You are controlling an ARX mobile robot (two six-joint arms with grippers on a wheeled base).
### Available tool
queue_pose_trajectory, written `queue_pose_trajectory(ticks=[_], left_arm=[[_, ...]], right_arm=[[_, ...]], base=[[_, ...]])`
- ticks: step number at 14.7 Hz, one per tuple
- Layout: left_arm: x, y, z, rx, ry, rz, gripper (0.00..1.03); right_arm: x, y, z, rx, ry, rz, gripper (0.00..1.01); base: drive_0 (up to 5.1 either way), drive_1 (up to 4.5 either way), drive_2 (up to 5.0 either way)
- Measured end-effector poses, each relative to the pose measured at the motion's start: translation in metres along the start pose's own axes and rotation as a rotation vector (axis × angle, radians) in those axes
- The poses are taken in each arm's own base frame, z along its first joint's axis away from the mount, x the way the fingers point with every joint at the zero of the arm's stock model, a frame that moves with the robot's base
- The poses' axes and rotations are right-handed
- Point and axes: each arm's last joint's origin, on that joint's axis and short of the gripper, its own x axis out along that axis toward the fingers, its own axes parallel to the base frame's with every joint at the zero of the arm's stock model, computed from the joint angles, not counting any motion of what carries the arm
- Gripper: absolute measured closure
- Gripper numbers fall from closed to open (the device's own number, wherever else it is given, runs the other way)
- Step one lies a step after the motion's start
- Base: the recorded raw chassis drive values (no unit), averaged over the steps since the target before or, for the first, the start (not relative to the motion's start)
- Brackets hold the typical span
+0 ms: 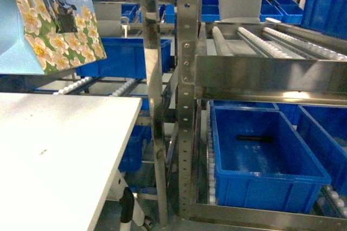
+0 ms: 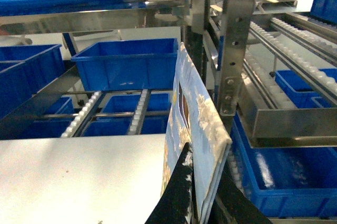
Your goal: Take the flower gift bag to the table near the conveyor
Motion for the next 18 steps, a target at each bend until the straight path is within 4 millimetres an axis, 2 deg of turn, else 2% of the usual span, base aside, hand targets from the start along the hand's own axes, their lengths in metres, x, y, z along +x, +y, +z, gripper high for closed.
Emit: queue_pose_trajectory(ticks=[18], left_arm=[[0.0, 0.0, -0.0001, 0.0, 0.001, -0.001, 1.01]], right_arm=[[0.0, -0.0002, 0.0, 0.0, 0.0, -0.001, 0.99]], base=[[-5.0, 2.5, 2.5]])
